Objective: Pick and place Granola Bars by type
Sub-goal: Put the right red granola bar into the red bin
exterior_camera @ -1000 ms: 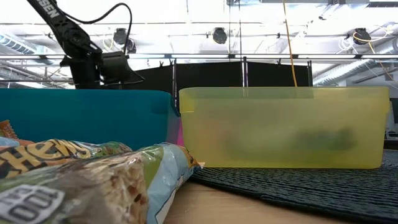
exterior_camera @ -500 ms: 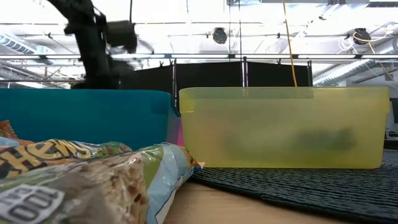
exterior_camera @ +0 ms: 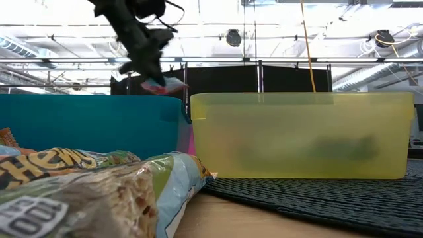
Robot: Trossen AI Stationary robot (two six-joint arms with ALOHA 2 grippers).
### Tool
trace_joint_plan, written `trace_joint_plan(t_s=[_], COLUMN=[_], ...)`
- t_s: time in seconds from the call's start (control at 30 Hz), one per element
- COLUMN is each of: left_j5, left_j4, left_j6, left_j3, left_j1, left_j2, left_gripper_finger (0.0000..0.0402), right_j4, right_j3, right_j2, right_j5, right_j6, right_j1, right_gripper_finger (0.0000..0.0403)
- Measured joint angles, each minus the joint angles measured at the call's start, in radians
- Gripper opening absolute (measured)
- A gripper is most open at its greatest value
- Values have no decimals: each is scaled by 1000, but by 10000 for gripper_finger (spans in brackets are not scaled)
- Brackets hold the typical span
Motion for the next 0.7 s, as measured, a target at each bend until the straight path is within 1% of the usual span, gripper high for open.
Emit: trace_joint_plan(t_s=[0.27,0.4,0.6,0.7], left_j5=[50,80,103,117], left_j4=[107,146,143,157], left_j6=[68,106,153,152], left_j3=[37,83,158,177], left_j1=[3,3,3,3], left_j2=[207,305,451,497], left_gripper_finger=[4,4,4,4], right_j4=[-10,-16,-29,-56], right_j3=[0,0,0,0], right_j2=[0,0,0,0], right_j5=[0,0,0,0], right_j6=[-3,-3,-1,-3], right_j1=[0,0,0,0], right_gripper_finger=[164,164,164,164])
